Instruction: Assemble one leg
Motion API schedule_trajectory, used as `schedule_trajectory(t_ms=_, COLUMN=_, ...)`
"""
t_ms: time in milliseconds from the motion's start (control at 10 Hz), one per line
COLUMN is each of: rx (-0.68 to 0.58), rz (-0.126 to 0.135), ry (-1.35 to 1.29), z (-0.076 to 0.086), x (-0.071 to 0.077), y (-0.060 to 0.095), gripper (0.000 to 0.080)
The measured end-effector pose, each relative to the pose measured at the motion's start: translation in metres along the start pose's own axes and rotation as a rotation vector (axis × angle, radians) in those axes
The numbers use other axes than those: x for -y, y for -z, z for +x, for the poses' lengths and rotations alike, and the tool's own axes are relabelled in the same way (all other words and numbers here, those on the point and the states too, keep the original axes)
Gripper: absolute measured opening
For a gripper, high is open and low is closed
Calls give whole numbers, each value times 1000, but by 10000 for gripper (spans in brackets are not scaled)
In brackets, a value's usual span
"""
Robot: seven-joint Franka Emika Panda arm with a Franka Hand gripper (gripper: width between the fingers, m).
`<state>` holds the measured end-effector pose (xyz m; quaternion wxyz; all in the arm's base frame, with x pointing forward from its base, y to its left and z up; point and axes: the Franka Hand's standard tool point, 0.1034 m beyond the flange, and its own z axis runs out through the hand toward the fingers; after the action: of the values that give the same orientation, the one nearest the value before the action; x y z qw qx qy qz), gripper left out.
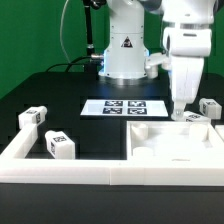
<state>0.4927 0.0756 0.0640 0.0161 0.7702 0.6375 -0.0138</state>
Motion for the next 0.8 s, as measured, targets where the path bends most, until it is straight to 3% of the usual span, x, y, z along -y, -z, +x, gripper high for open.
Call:
schedule_trajectory(t_ms=100, rx=-4, rz=-11, ry=-122, z=8, x=4, y=7, gripper=644)
schedule_trajectory(t_ms=300, rx=-5, rz=-9, ry=-219, z=22, x=10, y=5, gripper=648)
schedule_trajectory(t_ms=700, rx=-4, rz=-6, ry=-264, z=19, x=9, y=4, gripper=649)
schedule_trajectory(t_ms=800, rx=-10, rz=-9, ry=-411, z=22, x=11, y=4, gripper=649)
